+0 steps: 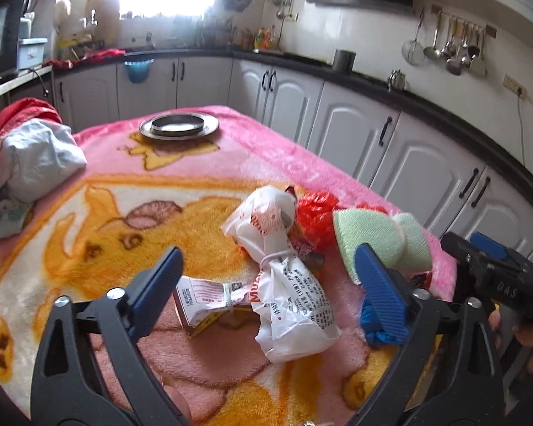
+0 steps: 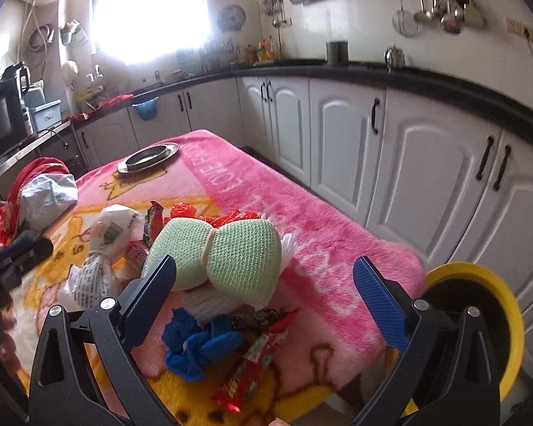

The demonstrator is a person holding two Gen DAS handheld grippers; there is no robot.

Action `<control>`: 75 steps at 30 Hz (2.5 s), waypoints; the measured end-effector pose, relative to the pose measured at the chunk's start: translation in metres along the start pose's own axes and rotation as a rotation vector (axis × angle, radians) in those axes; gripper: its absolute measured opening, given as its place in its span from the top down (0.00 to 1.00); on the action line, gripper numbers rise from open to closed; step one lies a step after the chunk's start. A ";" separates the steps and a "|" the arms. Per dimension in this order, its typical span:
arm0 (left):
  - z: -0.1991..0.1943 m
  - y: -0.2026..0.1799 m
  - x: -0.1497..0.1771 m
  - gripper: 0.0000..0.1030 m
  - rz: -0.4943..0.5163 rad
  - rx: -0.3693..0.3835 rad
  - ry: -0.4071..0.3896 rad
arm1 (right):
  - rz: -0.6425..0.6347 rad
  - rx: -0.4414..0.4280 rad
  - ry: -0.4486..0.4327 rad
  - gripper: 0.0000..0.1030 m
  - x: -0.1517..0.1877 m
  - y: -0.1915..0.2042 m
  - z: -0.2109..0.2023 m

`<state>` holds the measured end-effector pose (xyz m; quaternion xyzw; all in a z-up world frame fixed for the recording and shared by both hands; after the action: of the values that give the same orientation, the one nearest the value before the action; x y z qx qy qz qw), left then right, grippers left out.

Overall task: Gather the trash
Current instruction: 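Grasp the white plastic bag with the left tool while the right tool grasps the green sponge, then carry the white bag and green sponge over the yellow bin and release both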

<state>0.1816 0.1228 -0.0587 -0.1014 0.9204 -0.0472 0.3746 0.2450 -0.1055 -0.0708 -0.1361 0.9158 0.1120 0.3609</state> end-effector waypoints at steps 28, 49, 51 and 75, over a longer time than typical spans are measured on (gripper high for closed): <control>0.018 -0.004 0.049 0.68 -0.016 0.047 0.153 | 0.119 -0.308 0.170 0.74 0.004 0.002 0.044; -0.034 -0.023 0.020 0.76 0.021 0.105 0.005 | -0.048 -0.292 -0.056 0.83 -0.012 0.031 -0.050; -0.037 -0.030 0.015 0.76 0.034 0.114 -0.010 | -0.050 -0.280 -0.076 0.83 -0.014 0.025 -0.058; -0.017 -0.178 0.001 0.76 0.248 0.291 -0.004 | 0.138 -0.038 -0.192 0.84 -0.004 -0.113 -0.124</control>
<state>0.1957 -0.0504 -0.0185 0.0679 0.9086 -0.1330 0.3900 0.2066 -0.2481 0.0086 -0.0681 0.8819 0.1667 0.4357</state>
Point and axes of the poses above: each gripper's, at about its wrist camera, not at the fingertips, and z roughly the way its jaws point, y to its left, x to its underside, the point moved 7 cm from there along z, roughly the way its jaws point, and after that the axes turned 10 degrees about y, right-handed, at the moved point
